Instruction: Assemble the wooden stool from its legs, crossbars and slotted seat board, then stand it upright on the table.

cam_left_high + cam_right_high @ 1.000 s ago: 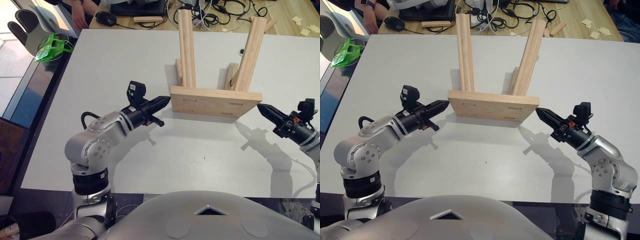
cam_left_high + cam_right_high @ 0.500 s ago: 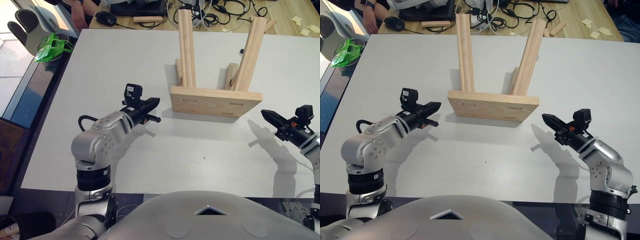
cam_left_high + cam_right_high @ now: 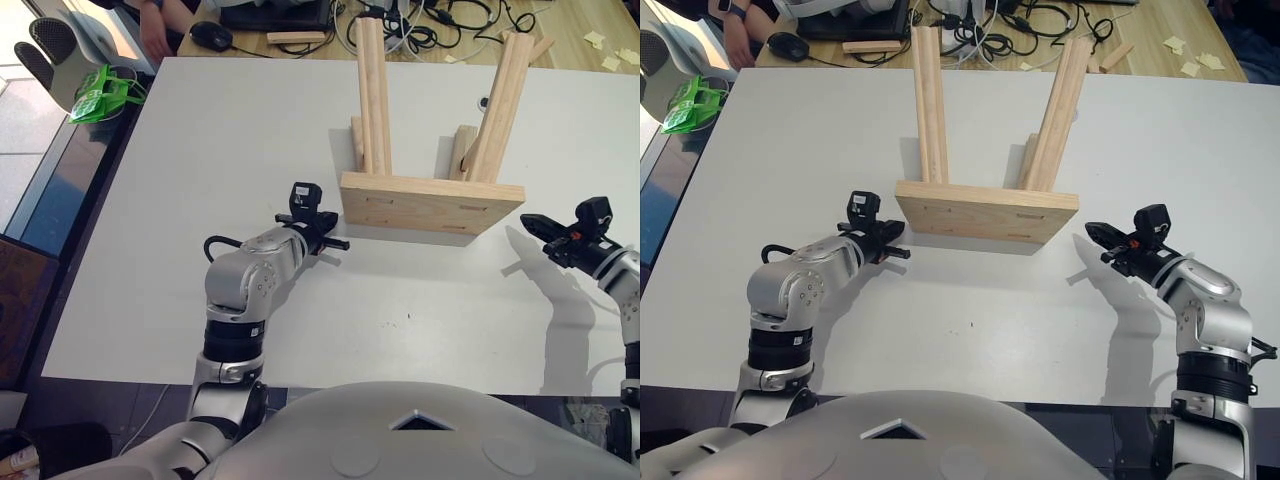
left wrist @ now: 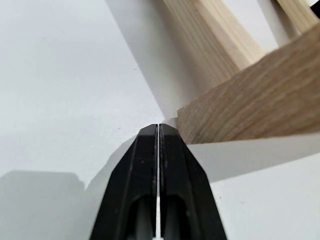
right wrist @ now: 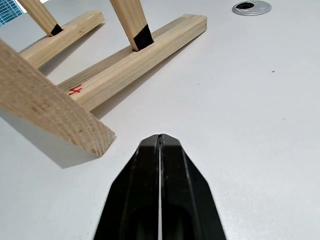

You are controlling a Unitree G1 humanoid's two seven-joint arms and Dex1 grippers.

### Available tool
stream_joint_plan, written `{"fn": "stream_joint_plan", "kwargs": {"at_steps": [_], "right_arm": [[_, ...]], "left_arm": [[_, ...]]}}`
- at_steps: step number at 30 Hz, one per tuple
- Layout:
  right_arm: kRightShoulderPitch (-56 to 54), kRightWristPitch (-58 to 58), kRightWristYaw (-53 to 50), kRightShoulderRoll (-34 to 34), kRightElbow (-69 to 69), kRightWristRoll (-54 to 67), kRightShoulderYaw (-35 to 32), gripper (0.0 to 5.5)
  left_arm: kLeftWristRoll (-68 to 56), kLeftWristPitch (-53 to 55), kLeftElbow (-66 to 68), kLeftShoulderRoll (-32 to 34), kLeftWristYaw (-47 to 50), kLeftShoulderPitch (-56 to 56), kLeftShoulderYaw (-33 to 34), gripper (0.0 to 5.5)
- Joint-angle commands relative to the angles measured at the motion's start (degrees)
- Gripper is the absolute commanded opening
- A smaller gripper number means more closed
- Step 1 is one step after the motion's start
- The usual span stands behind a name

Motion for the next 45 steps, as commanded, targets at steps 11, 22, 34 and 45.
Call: {"fn": "stream_joint_plan", "kwargs": {"at_steps": [11, 22, 34, 45], "right_arm": [[-3.85, 1.17, 0.05, 0.83, -0.69, -0.13, 2.61, 0.0], [-2.79, 1.31, 0.55, 1.05, -0.98, 0.14, 3.34, 0.0], [-1.61, 2.3, 3.54, 0.67, 0.36, -0.42, 5.62, 0.0], [-2.72, 1.5, 4.17, 1.9, 0.94, -2.33, 8.67, 0.0]], "left_arm": [[1.14, 2.72, 1.31, 0.15, -1.35, -1.1, -0.21, 0.05], [1.71, 1.17, 2.22, -2.25, -1.5, -1.57, -0.33, 0.05], [1.71, 1.47, 1.87, -2.6, -2.78, -1.26, -0.01, 0.05], [1.71, 1.5, 1.63, -2.63, -3.75, -1.15, -0.01, 0.05]]}}
